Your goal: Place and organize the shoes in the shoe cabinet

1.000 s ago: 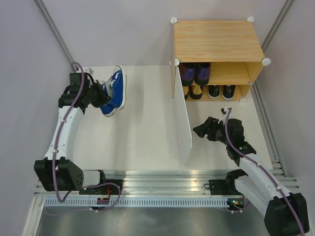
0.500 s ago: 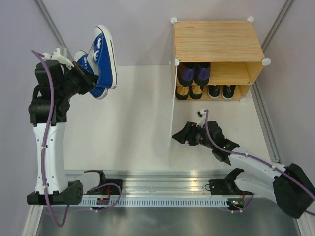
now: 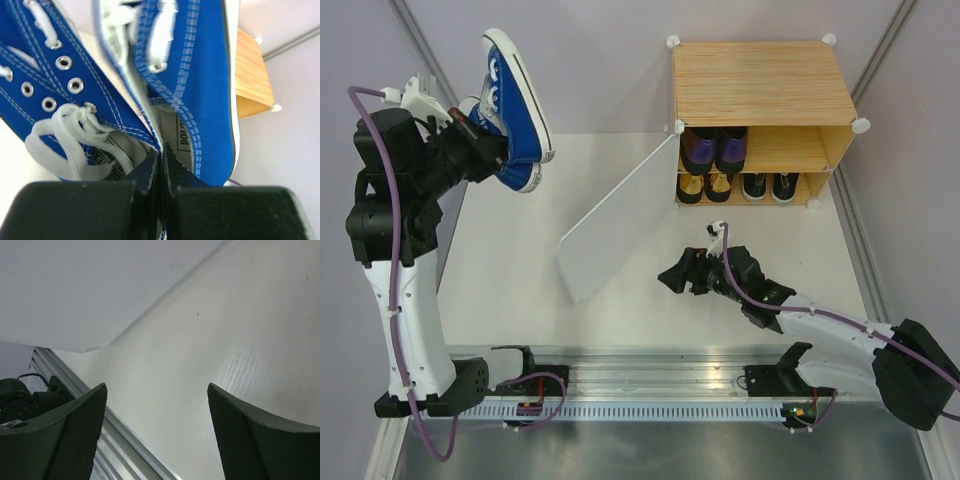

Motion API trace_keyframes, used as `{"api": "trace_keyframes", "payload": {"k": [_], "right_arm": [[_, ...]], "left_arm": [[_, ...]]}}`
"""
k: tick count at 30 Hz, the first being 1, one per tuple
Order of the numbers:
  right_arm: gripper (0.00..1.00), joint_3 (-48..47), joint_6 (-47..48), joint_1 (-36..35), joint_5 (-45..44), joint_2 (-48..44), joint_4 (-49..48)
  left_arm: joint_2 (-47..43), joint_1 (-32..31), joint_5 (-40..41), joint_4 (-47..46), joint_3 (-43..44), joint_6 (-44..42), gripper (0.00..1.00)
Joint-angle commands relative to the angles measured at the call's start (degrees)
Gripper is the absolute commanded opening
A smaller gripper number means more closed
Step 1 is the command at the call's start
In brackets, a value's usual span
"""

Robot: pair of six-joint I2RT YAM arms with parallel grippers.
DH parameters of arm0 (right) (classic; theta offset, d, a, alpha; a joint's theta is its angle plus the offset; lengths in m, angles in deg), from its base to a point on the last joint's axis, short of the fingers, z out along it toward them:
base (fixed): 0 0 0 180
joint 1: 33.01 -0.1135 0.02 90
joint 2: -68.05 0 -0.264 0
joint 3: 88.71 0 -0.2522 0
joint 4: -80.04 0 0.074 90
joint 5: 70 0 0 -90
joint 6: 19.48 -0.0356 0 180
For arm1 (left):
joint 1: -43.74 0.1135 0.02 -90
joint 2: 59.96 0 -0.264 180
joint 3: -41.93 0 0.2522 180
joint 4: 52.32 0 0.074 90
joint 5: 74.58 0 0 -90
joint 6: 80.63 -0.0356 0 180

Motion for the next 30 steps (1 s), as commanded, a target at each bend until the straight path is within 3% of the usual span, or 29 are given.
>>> {"api": "trace_keyframes", "payload": {"k": [1, 6, 17, 22, 26, 30], "right_arm": [[0.85, -1.85, 2.85, 0.46, -6.08, -5.82, 5.5], [0.86, -6.68, 3.47, 0.73, -21.37, -16.02, 23.69], [0.87, -20.74, 3.39, 0.73, -42.56, -36.24, 48.3], [0.88, -26.45, 4.17, 0.81, -56.1, -42.75, 55.0], [0.88, -28.14, 5.4, 0.81, -59.45, -45.57, 56.68], [0.88, -29.45, 6.37, 0.81, -62.44, -46.27, 58.69]], "left_arm": [[0.66, 0.15, -6.87, -10.74, 9.24, 1.24, 0.02], [4.34, -2.64, -8.03, -10.74, 11.89, 3.0, 0.02], [15.68, -34.37, 14.8, -8.98, 25.07, -0.77, 0.02], [19.11, -45.63, 20.72, -10.03, 26.75, -4.29, 0.02], [21.22, -54.41, 26.5, -10.47, 26.4, -7.8, 0.02], [23.86, -61.97, 26.87, -10.82, 22.63, -8.34, 0.02]]}}
